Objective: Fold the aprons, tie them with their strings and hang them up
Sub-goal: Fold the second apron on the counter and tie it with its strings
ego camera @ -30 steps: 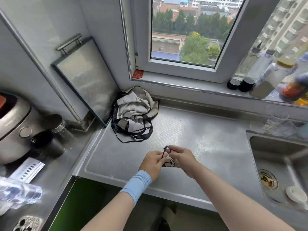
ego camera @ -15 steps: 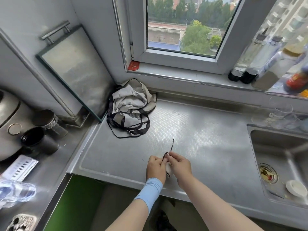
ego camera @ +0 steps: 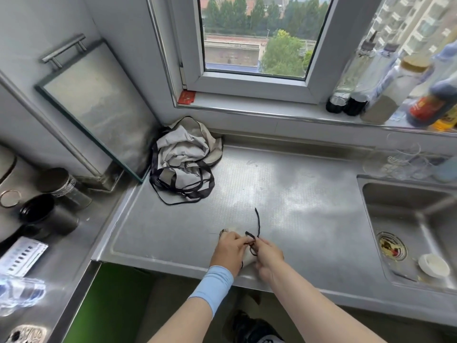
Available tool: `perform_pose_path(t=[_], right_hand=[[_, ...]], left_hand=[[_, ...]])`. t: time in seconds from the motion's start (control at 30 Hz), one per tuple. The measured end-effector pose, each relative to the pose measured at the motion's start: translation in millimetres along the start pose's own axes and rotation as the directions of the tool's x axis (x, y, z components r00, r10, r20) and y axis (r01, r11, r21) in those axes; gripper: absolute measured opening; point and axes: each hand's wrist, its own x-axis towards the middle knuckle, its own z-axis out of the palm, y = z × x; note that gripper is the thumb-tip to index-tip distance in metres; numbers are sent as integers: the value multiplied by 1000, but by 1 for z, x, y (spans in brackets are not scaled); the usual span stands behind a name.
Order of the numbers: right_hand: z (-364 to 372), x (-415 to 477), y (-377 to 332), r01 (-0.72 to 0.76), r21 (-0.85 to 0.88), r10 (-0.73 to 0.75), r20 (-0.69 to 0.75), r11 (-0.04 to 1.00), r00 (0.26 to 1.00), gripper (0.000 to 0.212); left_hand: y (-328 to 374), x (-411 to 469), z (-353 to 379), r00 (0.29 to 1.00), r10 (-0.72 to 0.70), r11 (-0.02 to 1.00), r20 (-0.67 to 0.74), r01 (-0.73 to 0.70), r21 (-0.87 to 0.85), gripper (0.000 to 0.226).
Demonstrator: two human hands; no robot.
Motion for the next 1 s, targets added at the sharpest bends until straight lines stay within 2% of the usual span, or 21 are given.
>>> perform_pose_path(t=[0.13, 0.23, 0.3, 0.43, 0.53, 0.6, 0.63, 0.7, 0.77, 0.83, 0.9, 1.0], right_hand=[[4, -3, 1, 82, -63, -81, 18, 995, 997, 17], [-2, -7, 2, 267, -277, -268, 33, 923, 963, 10], [-8, -9, 3, 432, -420, -416, 135, 798, 899, 7], [-21, -8, 7, 657, -545, -565, 357, 522, 744, 10], [-26, -3, 2, 816, -507, -658, 519, 276, 545, 13], [-24, 2, -5, 857, -484, -673, 576, 177, 464, 13], [-23, 4, -10, 860, -491, -669, 592, 142, 448, 12], [-17, 9, -19, 848, -507, -637, 606, 153, 477, 11], [-11, 13, -28, 798, -551, -565, 588, 243, 578, 9], [-7, 20, -34, 744, -599, -544, 535, 295, 646, 9], [-4, 26, -38, 694, -660, -547, 483, 287, 684, 8], [1, 32, -41, 606, -749, -445, 462, 267, 767, 7]], left_hand=[[-3, 9, -2, 986, -166, 986, -16, 165, -34, 25], [3, 15, -9, 969, -240, 965, 53, 244, -96, 23], [3, 21, -9, 953, -282, 950, 114, 294, -104, 26], [6, 29, -8, 937, -332, 937, 110, 341, -80, 30], [7, 34, -6, 937, -323, 945, 135, 327, -5, 28], [6, 40, -5, 924, -330, 942, 195, 334, 12, 26], [6, 42, -5, 913, -330, 943, 240, 332, 35, 26], [6, 45, -8, 909, -305, 952, 285, 293, 84, 27], [0, 45, -7, 916, -267, 964, 300, 257, 73, 27], [-5, 41, -8, 935, -192, 981, 298, 183, 60, 26], [-11, 39, -6, 951, -149, 989, 272, 143, 43, 24], [-13, 35, -6, 975, -114, 992, 193, 122, -27, 21]])
